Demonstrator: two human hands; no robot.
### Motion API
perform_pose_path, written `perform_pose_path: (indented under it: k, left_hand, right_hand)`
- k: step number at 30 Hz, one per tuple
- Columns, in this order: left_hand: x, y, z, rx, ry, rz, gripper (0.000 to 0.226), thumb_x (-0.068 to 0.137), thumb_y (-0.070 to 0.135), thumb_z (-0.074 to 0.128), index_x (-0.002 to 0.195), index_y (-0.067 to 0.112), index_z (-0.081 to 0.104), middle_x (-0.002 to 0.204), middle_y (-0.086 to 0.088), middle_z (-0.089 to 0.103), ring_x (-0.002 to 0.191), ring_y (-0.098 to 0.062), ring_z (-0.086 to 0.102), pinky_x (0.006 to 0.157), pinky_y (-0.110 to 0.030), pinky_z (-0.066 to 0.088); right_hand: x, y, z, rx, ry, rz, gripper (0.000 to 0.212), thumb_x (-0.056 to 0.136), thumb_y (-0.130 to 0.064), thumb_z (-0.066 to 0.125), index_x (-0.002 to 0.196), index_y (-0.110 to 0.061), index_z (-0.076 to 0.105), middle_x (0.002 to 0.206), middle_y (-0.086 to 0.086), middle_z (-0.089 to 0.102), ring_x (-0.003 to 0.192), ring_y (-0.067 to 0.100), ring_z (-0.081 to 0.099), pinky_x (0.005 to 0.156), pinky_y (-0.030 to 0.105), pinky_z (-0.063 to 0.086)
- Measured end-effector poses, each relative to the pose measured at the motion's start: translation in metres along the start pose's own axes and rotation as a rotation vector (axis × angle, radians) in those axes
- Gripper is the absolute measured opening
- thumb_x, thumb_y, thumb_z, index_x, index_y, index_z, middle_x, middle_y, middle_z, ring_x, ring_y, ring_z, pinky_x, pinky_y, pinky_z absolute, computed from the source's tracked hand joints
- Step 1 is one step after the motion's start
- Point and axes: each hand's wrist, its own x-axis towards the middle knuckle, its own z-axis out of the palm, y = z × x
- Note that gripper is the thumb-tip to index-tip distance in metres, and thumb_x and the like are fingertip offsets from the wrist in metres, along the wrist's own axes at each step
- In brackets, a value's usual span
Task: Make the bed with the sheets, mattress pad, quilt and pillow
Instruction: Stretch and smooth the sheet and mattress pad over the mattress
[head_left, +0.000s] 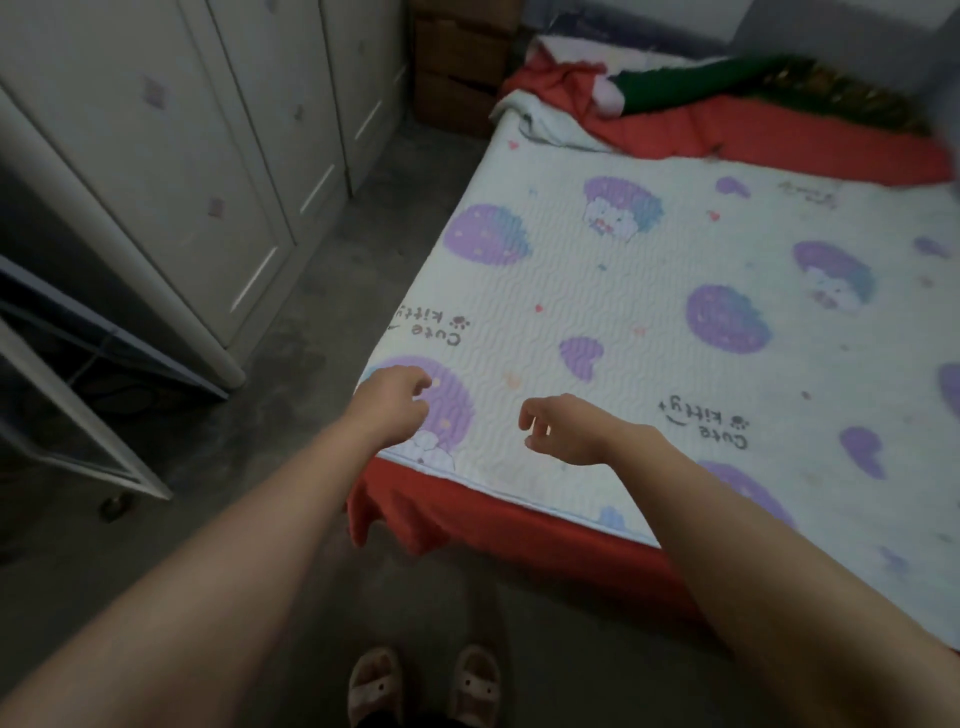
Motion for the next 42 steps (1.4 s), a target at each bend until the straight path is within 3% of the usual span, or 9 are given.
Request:
perform_pose_path:
  k: [8,16,21,27,32,39,42]
  left_hand:
    - [-0.036,0.087,-0.079,0.144,0.074,0.196,0.032,0.090,0.021,0.054,0.121,0.018,0.062,0.118,-0.001,0.065,0.106,-0.020,0.060,0.089,-0.030,0.047]
    - [-0.028,0.126,-0.169,0.169,0.153,0.340,0.029,0.090,0.025,0.053,0.117,0.024,0.064,0.110,0.003,0.068,0.096,-0.018,0.064,0.085,-0.035,0.052]
    - [0.012,0.101,-0.219,0.193,0.133,0.415,0.028,0.091,0.024,0.054,0.117,0.025,0.064,0.116,0.001,0.066,0.102,-0.018,0.062,0.087,-0.037,0.052]
    - [0.075,0.045,-0.310,0.203,0.067,0.535,0.028,0.090,0.022,0.055,0.117,0.022,0.065,0.113,0.001,0.067,0.098,-0.017,0.064,0.087,-0.040,0.053]
    - [0.113,0.006,-0.389,0.272,0.037,0.579,0.024,0.090,0.021,0.055,0.110,0.024,0.066,0.105,0.001,0.069,0.092,-0.017,0.065,0.084,-0.041,0.054]
    - [0.176,-0.019,-0.442,0.277,0.085,0.642,0.027,0.091,0.021,0.053,0.114,0.023,0.066,0.110,0.000,0.069,0.095,-0.019,0.065,0.083,-0.039,0.054]
    - [0.205,-0.023,-0.450,0.287,0.050,0.644,0.026,0.092,0.022,0.053,0.115,0.024,0.065,0.110,0.001,0.068,0.096,-0.017,0.064,0.083,-0.039,0.055]
  right_hand:
    - [-0.087,-0.002,-0.110,-0.015,0.228,-0.013,0.018,0.091,-0.028,0.058,0.106,-0.018,0.061,0.100,0.001,0.064,0.087,0.019,0.058,0.077,0.028,0.044]
    - [-0.102,-0.035,-0.177,0.012,0.399,-0.059,0.015,0.091,-0.024,0.059,0.103,-0.016,0.065,0.093,-0.003,0.063,0.079,0.012,0.055,0.062,0.015,0.038]
    - [-0.065,-0.075,-0.198,0.048,0.443,-0.020,0.016,0.092,-0.025,0.059,0.103,-0.016,0.065,0.095,-0.002,0.065,0.081,0.014,0.060,0.061,0.015,0.041]
    - [0.005,-0.150,-0.224,0.146,0.555,0.085,0.012,0.092,-0.023,0.058,0.098,-0.018,0.066,0.087,-0.007,0.064,0.072,0.000,0.055,0.058,0.014,0.037]
    - [0.045,-0.211,-0.250,0.241,0.631,0.123,0.007,0.090,-0.018,0.059,0.088,-0.020,0.066,0.079,-0.010,0.064,0.074,0.008,0.061,0.060,0.014,0.041]
    - [0.092,-0.244,-0.290,0.261,0.672,0.157,0.008,0.090,-0.021,0.059,0.089,-0.018,0.067,0.085,-0.005,0.067,0.079,0.010,0.065,0.072,0.029,0.053]
    - [0.113,-0.245,-0.306,0.276,0.697,0.172,0.009,0.091,-0.019,0.058,0.090,-0.016,0.067,0.084,-0.004,0.068,0.076,0.009,0.066,0.070,0.029,0.053]
